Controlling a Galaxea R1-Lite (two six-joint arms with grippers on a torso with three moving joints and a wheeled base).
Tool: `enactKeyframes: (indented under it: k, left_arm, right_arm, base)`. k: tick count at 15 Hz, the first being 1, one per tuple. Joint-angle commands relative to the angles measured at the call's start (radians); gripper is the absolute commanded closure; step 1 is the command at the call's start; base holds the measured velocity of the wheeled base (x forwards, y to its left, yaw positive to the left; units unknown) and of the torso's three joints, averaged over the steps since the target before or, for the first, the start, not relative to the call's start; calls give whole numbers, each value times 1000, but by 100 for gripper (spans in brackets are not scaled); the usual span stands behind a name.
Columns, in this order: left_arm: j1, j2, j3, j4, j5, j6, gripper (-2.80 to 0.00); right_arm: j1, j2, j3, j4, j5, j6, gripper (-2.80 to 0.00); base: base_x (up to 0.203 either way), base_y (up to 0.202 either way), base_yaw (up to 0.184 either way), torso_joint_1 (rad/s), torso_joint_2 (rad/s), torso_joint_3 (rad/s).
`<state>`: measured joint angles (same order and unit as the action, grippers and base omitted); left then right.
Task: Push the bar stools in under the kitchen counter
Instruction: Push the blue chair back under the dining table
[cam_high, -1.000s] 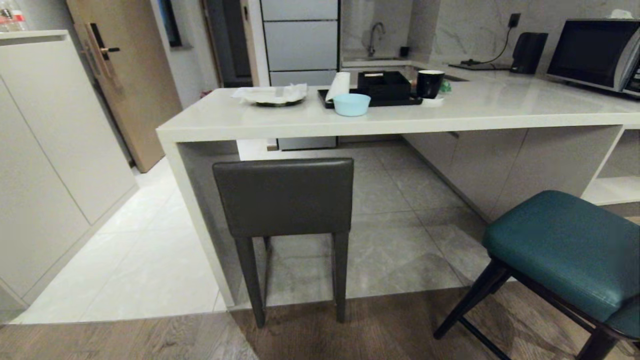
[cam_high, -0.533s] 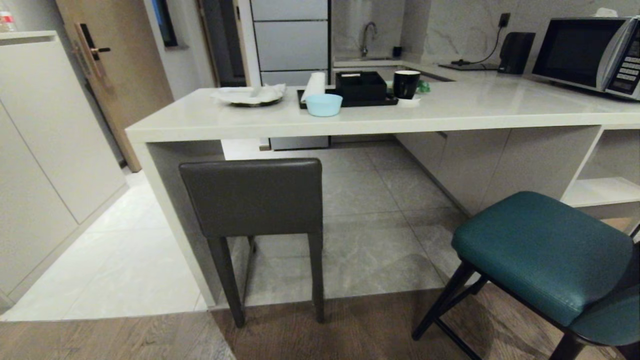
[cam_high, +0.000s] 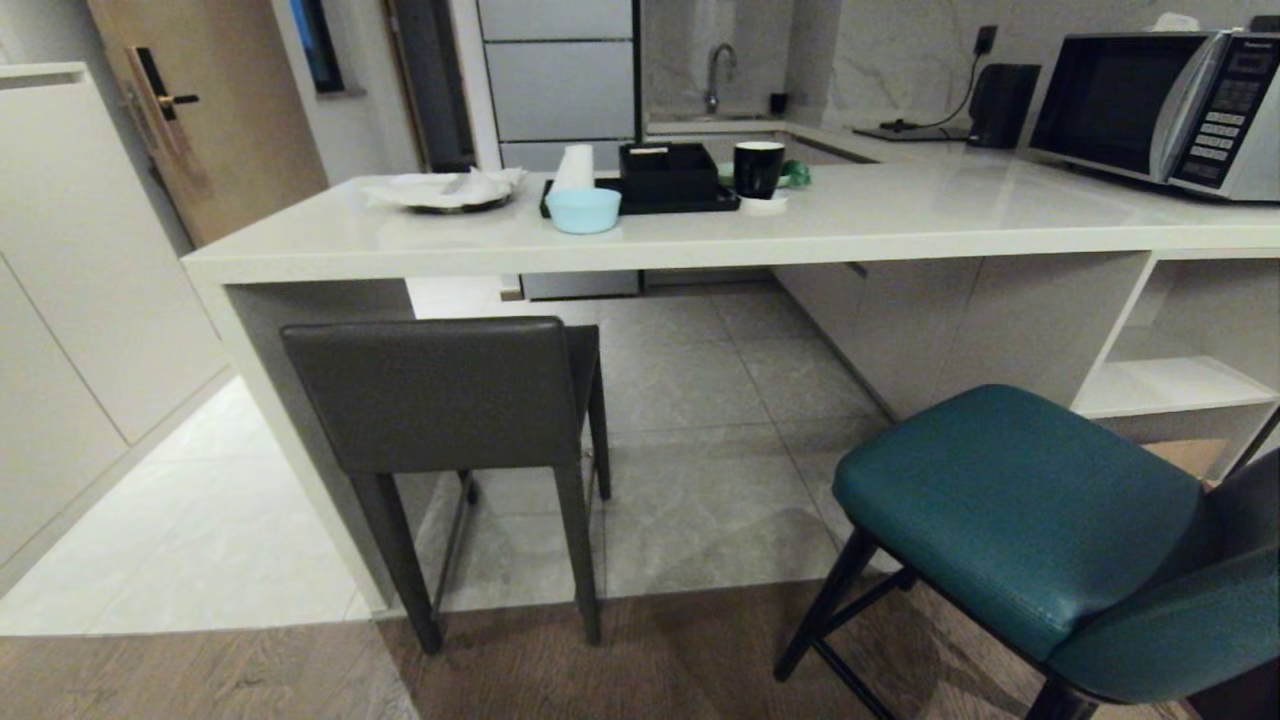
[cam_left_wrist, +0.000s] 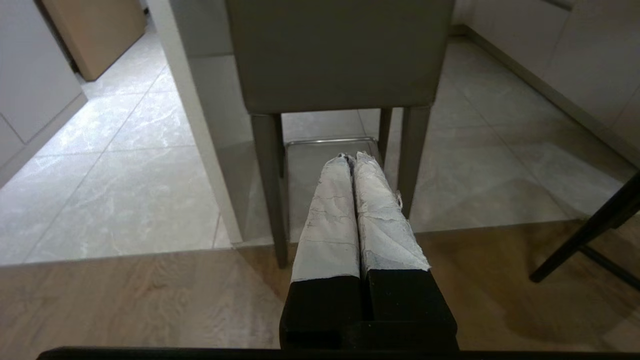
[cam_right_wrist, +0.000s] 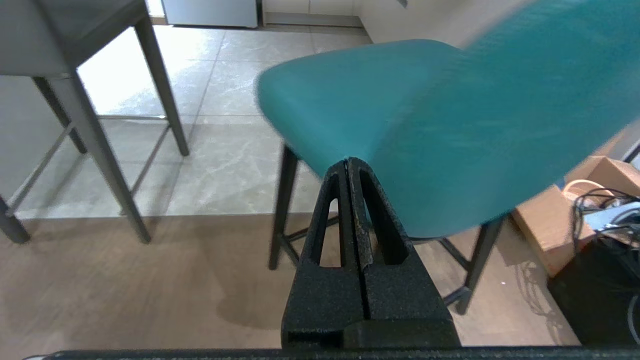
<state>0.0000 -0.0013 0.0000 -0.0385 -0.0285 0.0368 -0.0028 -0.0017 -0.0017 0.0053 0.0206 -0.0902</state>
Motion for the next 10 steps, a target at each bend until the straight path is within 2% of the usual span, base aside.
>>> enactKeyframes:
  k: [1,10]
  left_arm:
    - [1,0,18,0,0,0,0]
    - [0,1,18,0,1,-11,0]
  right_arm:
    - [0,0,0,-1,1,1,0]
    - [0,2,0,-1,-1,7,0]
  base:
    - [0,-195,2,2,-2,2]
    - [0,-183,0,2,2,2]
